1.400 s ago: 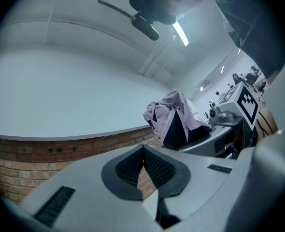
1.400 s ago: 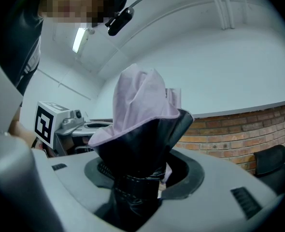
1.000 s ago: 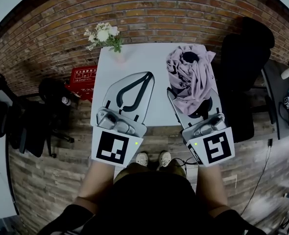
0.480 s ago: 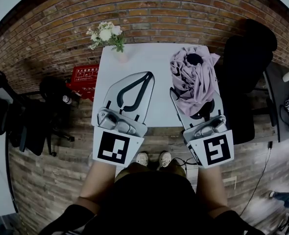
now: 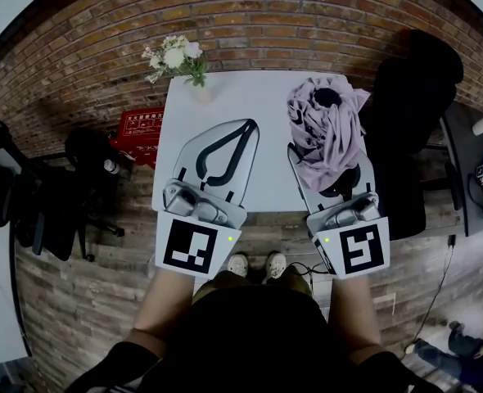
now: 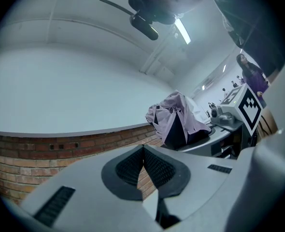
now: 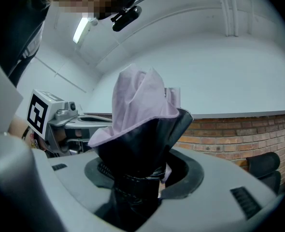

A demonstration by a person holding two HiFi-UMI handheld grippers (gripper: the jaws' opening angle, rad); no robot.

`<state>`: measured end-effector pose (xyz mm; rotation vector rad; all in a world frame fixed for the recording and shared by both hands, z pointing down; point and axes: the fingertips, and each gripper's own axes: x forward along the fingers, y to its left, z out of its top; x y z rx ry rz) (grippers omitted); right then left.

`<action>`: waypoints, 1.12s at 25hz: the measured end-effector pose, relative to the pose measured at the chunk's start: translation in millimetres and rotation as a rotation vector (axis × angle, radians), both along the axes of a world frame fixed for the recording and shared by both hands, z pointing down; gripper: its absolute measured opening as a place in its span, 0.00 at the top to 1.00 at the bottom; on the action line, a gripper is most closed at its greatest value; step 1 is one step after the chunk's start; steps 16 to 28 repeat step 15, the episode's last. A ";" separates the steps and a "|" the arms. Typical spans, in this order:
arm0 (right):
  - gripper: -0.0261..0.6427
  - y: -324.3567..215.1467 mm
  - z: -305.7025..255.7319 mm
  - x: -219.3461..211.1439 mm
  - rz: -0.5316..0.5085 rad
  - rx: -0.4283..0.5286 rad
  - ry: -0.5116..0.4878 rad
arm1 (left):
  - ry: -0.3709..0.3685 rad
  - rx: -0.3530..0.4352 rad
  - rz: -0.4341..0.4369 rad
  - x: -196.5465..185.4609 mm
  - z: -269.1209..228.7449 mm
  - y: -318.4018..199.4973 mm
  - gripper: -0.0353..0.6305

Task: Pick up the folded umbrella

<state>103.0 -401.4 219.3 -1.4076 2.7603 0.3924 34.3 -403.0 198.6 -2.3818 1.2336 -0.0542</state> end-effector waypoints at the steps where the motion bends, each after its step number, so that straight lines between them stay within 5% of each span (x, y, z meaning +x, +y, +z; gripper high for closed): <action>1: 0.61 0.2 0.2 -0.4 -0.002 -0.001 0.000 | 0.002 -0.002 0.000 0.0 0.3 -0.3 0.93; 28: 0.61 -3.5 2.4 2.0 0.002 0.000 0.005 | -0.005 0.001 0.015 5.8 1.0 -3.2 0.93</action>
